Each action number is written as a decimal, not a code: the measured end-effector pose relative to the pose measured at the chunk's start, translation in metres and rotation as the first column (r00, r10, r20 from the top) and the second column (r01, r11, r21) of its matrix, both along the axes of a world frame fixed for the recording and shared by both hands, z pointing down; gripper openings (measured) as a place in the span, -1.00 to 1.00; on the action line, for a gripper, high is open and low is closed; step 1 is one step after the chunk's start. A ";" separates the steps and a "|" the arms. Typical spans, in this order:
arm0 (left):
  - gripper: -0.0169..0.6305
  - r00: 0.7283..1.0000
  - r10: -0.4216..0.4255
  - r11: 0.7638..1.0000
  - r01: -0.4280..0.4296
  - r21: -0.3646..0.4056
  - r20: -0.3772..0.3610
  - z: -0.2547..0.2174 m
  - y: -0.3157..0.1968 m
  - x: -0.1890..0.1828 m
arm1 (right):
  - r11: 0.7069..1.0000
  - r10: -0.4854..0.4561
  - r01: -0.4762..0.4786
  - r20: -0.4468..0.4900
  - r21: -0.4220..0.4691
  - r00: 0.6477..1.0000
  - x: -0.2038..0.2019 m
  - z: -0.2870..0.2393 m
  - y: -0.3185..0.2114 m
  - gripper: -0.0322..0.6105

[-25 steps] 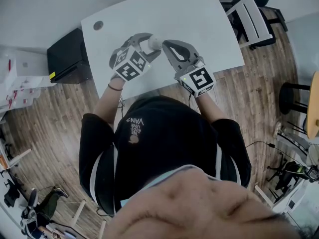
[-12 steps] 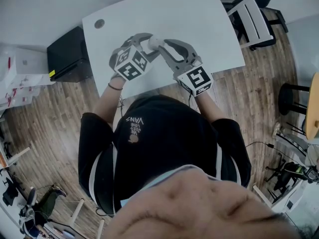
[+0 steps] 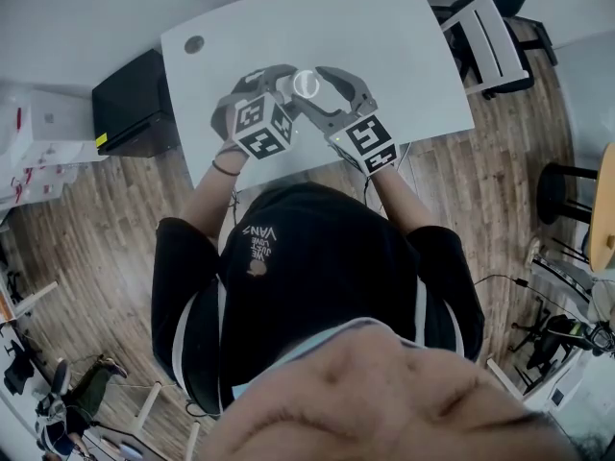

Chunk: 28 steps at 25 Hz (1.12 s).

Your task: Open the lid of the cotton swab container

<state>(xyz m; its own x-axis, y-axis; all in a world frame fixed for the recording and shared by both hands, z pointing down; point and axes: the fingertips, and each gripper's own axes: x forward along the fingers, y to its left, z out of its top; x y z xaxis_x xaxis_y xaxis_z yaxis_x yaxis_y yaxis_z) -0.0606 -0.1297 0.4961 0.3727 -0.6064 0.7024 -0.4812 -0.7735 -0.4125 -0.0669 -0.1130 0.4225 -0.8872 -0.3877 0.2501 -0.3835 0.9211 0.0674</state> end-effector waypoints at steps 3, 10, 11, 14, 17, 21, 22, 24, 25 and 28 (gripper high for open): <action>-0.13 1.000 0.002 1.000 -0.003 0.008 0.030 0.003 0.000 0.000 | 1.000 -0.004 0.004 -0.018 -0.008 1.000 -0.003 0.004 -0.001 -0.09; -0.13 0.996 0.005 1.000 -0.007 0.017 0.088 0.009 -0.003 0.001 | 1.000 0.008 -0.010 -0.056 -0.027 0.998 -0.004 0.014 -0.006 -0.05; -0.13 0.996 0.005 1.000 -0.007 0.017 0.094 0.010 -0.004 0.002 | 0.999 0.008 -0.010 -0.060 -0.030 0.998 -0.004 0.015 -0.006 -0.05; -0.13 0.995 0.009 1.000 -0.011 0.015 0.102 0.012 -0.005 0.006 | 0.999 0.014 -0.017 -0.060 -0.046 0.998 -0.002 0.018 -0.009 -0.05; -0.13 0.995 0.014 1.000 -0.016 0.019 0.103 0.011 -0.007 0.009 | 0.997 0.020 -0.023 -0.045 -0.070 0.999 0.002 0.017 -0.013 -0.05; -0.13 0.996 0.016 1.000 -0.018 0.021 0.093 0.011 -0.007 0.011 | 0.996 0.020 -0.023 -0.033 -0.082 0.999 0.004 0.017 -0.014 -0.05; -0.13 0.996 0.017 1.000 -0.018 0.018 0.087 0.011 -0.007 0.011 | 0.996 0.020 -0.022 -0.027 -0.086 0.999 0.005 0.017 -0.014 -0.05; -0.13 0.997 0.020 1.000 -0.021 0.012 0.073 0.011 -0.007 0.013 | 0.995 0.017 -0.018 -0.013 -0.097 1.000 0.008 0.018 -0.016 -0.05; -0.13 0.998 0.022 1.000 -0.022 0.010 0.064 0.011 -0.007 0.015 | 0.995 0.013 -0.014 -0.006 -0.102 1.000 0.010 0.018 -0.017 -0.05; -0.13 0.999 0.024 1.000 -0.024 0.007 0.037 0.009 -0.007 0.018 | 0.992 -0.001 0.003 0.021 -0.122 1.000 0.013 0.016 -0.018 -0.05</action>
